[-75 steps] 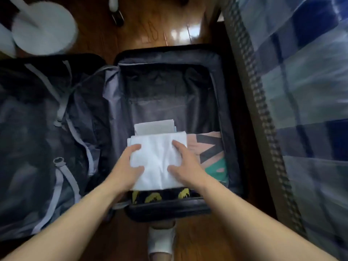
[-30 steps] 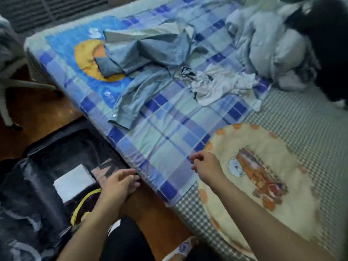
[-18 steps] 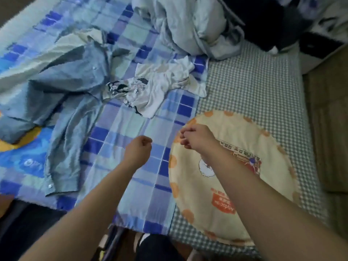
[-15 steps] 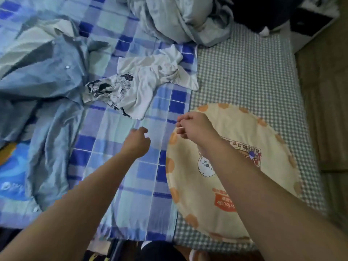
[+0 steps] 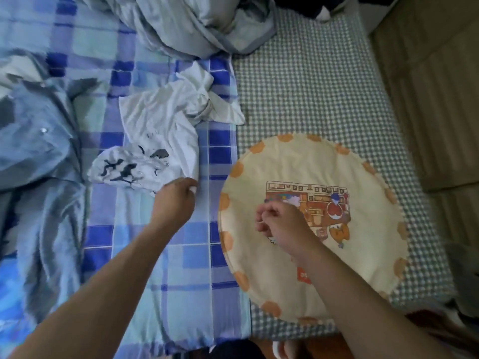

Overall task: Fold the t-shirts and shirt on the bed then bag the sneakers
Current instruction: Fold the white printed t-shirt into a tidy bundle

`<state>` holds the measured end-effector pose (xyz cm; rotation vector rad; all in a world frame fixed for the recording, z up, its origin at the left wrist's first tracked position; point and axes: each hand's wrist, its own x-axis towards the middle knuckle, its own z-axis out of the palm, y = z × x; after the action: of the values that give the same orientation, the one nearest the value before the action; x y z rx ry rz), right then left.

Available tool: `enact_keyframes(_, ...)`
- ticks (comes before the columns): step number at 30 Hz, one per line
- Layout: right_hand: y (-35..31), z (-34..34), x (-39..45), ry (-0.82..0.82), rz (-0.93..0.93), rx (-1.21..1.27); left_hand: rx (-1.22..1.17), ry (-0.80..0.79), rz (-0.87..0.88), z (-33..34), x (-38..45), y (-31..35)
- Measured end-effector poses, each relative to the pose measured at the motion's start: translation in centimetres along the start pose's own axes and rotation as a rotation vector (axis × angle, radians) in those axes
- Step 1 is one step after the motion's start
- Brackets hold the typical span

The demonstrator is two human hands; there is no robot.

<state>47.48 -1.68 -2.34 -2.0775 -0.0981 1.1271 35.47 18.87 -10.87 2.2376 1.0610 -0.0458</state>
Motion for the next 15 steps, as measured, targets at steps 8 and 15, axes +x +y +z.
enact_keyframes(8, 5.2, -4.3, -14.1, -0.254, -0.361, -0.156, -0.289, -0.148, 0.113, -1.1, -20.4, 15.6)
enact_keyframes(15, 6.4, -14.4, -18.4, -0.127, -0.623, -0.196, -0.549, 0.122, 0.176, -2.9, -28.5, 27.8)
